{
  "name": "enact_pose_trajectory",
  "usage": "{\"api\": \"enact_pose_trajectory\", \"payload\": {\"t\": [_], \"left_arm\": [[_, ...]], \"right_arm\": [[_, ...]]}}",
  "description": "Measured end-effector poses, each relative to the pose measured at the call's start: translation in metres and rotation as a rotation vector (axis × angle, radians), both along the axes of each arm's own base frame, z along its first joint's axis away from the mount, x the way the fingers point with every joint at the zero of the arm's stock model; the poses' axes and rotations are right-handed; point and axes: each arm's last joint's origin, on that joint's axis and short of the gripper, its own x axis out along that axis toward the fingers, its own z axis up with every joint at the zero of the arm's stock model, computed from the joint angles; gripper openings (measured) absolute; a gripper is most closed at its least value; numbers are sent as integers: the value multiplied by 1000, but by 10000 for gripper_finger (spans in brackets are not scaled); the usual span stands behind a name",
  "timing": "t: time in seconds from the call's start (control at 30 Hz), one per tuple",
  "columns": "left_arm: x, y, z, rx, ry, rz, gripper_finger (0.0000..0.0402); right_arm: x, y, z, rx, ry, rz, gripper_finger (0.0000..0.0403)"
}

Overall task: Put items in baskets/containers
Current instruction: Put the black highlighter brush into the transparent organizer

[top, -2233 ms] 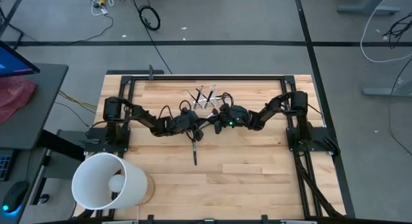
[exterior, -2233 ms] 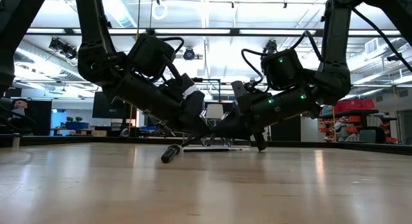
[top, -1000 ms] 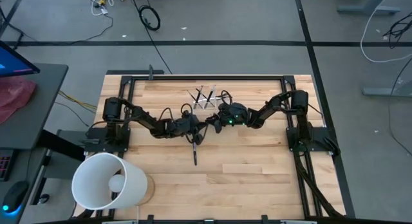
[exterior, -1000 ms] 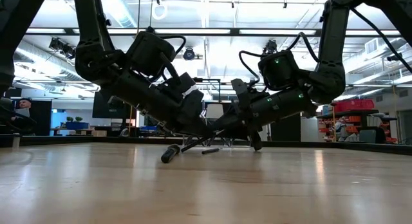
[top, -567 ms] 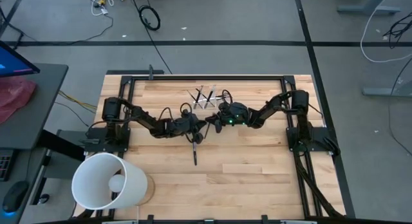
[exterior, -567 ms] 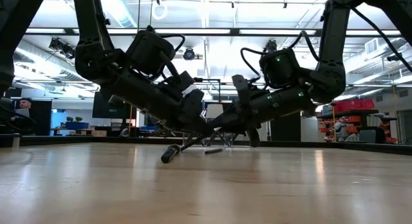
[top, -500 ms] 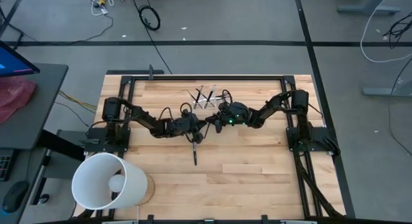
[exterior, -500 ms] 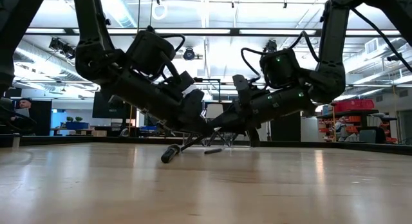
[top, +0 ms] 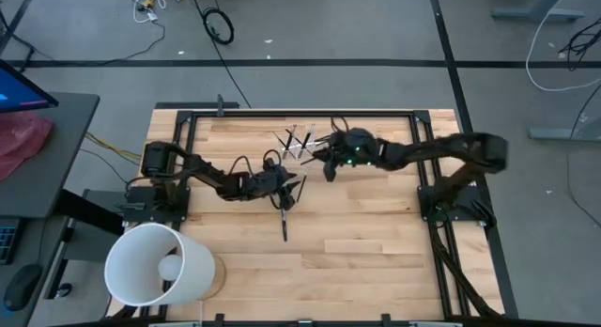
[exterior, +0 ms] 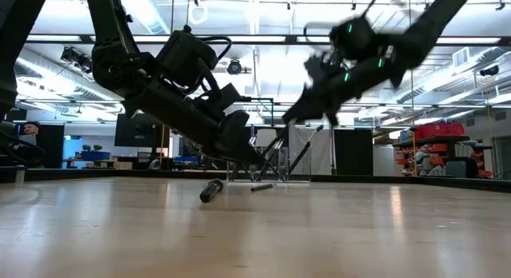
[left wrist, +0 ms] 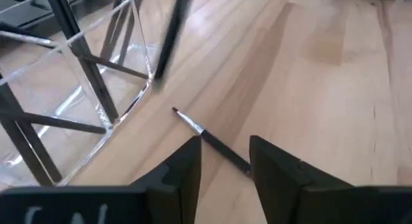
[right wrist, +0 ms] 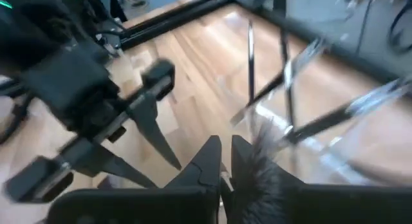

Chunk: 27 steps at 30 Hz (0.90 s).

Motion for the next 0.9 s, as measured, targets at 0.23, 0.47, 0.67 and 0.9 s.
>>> {"api": "enact_pose_trajectory", "payload": {"t": [0.23, 0.47, 0.67, 0.9], "left_arm": [[-1, 0, -2, -18, 21, 1, 137], [-1, 1, -2, -15, 14, 10, 136], [-1, 1, -1, -20, 8, 12, 136], [-1, 1, -1, -51, -8, 28, 135]], "right_arm": [[-20, 0, 96, -241, 159, -102, 16], [-23, -16, 114, -250, 350, -209, 17], [0, -28, 69, -193, 458, -134, 17], [22, -35, 32, -196, 515, -76, 24]]}}
